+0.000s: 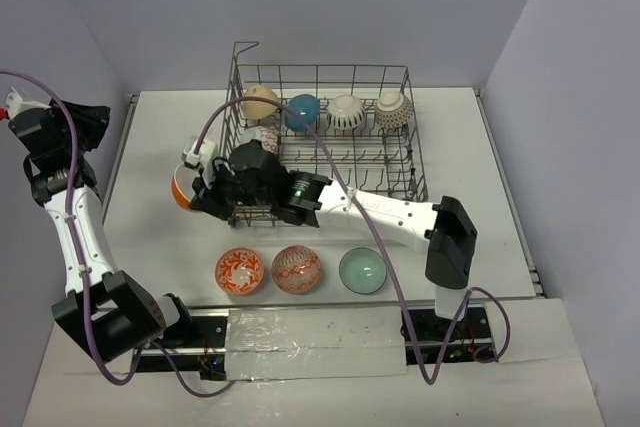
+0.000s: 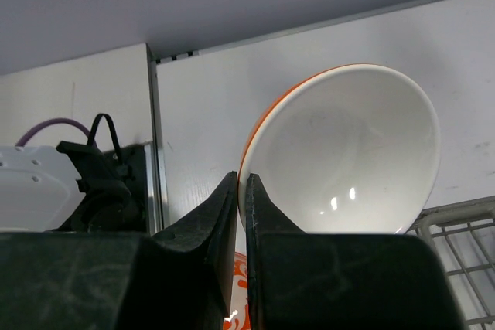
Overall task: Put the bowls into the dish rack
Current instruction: Turn the bowl upside down over the dish rack.
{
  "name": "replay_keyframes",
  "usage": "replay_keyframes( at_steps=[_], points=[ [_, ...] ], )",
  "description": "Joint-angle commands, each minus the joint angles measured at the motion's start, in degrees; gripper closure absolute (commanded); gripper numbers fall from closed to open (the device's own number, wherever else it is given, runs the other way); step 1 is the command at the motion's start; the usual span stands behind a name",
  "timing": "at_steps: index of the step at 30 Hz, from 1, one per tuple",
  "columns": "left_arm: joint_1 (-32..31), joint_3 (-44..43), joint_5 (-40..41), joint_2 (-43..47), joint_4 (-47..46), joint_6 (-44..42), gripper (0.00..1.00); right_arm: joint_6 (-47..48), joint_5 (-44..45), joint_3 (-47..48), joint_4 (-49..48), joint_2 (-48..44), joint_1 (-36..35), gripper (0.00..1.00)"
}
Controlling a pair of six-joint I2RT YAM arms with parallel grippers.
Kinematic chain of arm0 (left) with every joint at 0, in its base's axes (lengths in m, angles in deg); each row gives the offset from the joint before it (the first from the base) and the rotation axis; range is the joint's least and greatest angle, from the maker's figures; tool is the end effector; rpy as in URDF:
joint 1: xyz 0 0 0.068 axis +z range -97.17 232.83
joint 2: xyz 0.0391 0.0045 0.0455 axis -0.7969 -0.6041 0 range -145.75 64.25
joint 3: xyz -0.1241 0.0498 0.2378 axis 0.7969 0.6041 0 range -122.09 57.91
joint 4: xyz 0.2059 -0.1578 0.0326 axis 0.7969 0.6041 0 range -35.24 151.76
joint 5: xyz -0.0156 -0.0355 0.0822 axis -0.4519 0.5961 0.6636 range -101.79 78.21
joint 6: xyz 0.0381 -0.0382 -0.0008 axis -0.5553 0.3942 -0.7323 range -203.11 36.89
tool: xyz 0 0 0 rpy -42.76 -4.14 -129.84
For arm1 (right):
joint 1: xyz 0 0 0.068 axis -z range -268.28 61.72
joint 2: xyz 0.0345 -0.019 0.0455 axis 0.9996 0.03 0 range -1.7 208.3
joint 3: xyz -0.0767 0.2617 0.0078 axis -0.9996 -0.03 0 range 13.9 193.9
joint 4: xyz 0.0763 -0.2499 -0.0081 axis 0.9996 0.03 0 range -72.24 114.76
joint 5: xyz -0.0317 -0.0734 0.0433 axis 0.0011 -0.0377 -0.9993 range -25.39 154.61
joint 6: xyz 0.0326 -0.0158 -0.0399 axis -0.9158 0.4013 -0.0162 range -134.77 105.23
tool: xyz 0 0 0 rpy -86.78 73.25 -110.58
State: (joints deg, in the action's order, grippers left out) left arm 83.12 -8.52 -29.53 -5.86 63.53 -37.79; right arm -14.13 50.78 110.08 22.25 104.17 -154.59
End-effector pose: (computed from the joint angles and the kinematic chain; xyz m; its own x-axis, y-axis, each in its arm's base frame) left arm 0.2507 0.1338 0.3826 0.0280 -0.7680 -0.6399 -0.2894 0.6065 -0.7406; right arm 0.1726 0.4145 0.3588 -0.0874 -0.2263 -0.9701 -0.9833 0.1755 0.0476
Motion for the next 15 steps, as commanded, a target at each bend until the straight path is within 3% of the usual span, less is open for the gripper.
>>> replay_keyframes(
  at_steps=[1,15],
  points=[
    [-0.14,-0.01,-0.63,1.38,-2.27,0.21,0.64,-0.56,-1.73,0.15,-7.39,-6.01,1.35,1.0],
    [-0.14,0.16,-0.72,1.2,-2.54,0.47,0.65,-4.34,-2.52,-4.95,-11.87,-11.2,4.69,1.0]
  ],
)
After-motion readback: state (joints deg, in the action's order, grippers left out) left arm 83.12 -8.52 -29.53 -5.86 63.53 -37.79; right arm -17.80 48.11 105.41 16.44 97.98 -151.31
